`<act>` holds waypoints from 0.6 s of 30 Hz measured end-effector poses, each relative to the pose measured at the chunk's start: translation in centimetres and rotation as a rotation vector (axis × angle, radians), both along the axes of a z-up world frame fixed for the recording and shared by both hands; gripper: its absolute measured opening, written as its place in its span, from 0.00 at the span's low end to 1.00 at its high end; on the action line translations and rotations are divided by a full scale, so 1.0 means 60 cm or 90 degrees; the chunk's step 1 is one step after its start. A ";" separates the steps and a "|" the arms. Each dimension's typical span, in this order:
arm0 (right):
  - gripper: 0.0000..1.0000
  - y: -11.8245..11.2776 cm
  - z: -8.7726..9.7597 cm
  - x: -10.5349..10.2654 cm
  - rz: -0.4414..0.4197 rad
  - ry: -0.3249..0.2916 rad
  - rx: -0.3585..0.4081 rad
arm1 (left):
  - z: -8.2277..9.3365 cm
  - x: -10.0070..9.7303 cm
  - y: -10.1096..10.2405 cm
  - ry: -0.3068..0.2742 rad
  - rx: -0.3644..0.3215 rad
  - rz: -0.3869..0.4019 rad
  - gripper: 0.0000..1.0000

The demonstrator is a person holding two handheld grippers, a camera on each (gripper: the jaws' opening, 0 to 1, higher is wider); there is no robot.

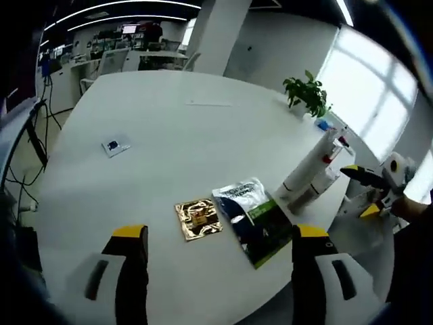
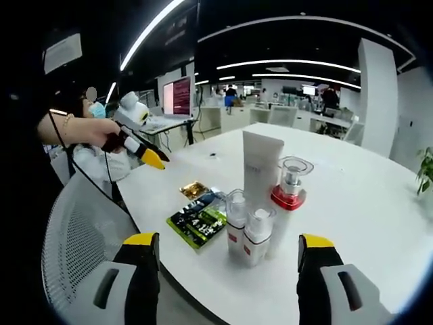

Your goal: Arrange the skincare products in the storage area until every visible bottle or jar stands upright without overlapping.

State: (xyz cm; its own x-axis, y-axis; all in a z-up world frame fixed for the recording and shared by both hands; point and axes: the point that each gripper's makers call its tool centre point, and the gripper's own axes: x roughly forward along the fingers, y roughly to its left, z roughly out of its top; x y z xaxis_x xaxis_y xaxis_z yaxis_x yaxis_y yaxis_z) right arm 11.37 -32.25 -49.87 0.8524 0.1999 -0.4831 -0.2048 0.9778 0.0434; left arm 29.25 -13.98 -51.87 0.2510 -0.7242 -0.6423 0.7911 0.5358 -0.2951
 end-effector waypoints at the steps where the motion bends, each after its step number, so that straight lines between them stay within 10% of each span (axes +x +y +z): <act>1: 0.87 0.000 0.000 0.000 0.001 0.000 -0.001 | 0.001 -0.004 0.002 -0.005 -0.002 0.005 0.82; 18: 0.87 -0.002 0.004 0.000 -0.006 -0.008 0.000 | 0.043 -0.051 0.008 -0.093 -0.071 0.071 0.91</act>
State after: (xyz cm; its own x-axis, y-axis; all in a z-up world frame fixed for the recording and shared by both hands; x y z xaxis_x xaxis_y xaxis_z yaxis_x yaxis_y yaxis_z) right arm 11.37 -32.36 -49.64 0.8605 0.1920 -0.4719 -0.1964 0.9797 0.0404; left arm 26.17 -13.51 -49.30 0.4183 -0.7510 -0.5109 0.7675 0.5930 -0.2434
